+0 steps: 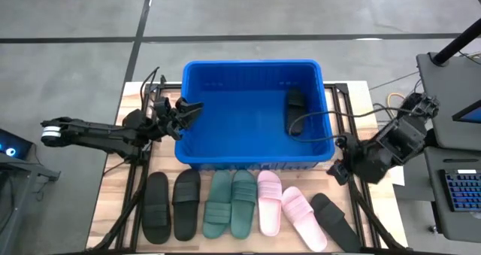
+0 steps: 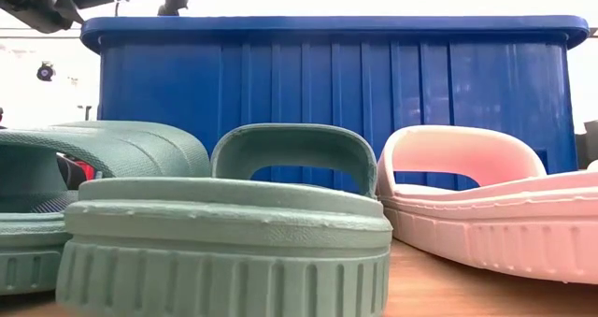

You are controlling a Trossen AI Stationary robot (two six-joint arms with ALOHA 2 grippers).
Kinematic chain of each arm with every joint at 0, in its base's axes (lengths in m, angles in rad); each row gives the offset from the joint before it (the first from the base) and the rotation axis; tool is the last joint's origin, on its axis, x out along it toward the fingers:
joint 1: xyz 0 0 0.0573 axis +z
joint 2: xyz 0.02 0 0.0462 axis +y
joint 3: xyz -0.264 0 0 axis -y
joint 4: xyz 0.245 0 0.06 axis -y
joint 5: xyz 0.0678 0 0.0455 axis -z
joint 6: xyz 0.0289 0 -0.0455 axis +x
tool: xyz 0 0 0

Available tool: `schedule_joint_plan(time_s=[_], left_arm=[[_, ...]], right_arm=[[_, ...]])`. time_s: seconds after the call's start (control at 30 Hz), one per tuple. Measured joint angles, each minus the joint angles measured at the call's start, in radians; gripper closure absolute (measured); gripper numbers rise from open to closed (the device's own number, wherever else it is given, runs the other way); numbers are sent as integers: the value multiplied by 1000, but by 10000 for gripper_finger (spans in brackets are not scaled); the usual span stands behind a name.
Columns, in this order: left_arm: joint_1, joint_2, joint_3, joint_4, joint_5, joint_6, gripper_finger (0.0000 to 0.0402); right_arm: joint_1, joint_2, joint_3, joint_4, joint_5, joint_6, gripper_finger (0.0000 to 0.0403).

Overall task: Pick and place slides into bin
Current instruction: Put the black slipper into the blue bin

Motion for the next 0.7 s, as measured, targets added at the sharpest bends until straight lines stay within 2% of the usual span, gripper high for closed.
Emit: schedule_joint_plan(time_s=[0.17, 0.5, 0.6, 0.7], left_arm=[[0, 7, 0, 0, 0, 0, 233], [0, 10, 0, 3, -4, 0, 233], [0, 10, 0, 3, -4, 0, 233], [0, 11, 0, 3, -4, 0, 233]], right_arm=[[83, 48, -1, -21, -34, 186, 271], [225, 244, -1, -126, -298, 490, 271], [255, 295, -1, -121, -356, 541, 271], [261, 341, -1, -84, -368, 550, 271]])
